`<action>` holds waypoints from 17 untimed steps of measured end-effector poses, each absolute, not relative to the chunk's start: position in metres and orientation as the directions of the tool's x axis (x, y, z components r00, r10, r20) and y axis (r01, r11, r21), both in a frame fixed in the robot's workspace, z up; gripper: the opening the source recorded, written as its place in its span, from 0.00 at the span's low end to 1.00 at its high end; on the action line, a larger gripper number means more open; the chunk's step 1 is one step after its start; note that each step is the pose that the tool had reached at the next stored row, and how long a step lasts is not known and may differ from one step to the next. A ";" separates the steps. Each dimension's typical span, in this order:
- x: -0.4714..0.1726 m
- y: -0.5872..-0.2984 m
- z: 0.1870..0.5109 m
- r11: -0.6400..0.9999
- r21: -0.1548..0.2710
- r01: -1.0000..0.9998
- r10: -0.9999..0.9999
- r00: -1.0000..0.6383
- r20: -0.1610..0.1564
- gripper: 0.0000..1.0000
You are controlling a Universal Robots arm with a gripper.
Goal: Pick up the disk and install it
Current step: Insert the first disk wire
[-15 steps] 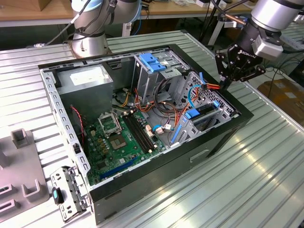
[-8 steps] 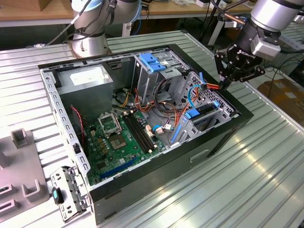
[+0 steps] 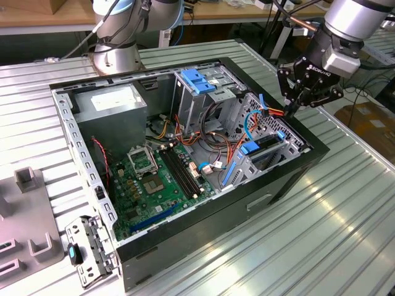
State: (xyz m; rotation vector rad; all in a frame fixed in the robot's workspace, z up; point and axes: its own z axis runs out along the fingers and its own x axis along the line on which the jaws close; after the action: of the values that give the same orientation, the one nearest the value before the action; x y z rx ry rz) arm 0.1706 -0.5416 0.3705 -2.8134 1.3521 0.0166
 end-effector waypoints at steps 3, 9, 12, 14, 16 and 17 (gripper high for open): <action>0.170 -0.542 0.370 -0.603 -0.013 -0.798 -0.798 0.603 -0.018 0.16; 0.161 -0.542 0.370 -0.590 -0.013 -0.808 -0.807 0.590 -0.018 0.16; 0.155 -0.542 0.370 -0.588 -0.013 -0.809 -0.808 0.588 -0.018 0.16; 0.152 -0.542 0.370 -0.586 -0.013 -0.810 -0.810 0.586 -0.018 0.16; 0.151 -0.542 0.370 -0.577 -0.013 -0.817 -0.817 0.577 -0.018 0.16; 0.151 -0.542 0.370 -0.569 -0.013 -0.822 -0.822 0.569 -0.018 0.16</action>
State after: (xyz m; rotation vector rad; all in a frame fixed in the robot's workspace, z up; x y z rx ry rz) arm 0.1512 -0.5417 0.3702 -2.7646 1.4488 0.0155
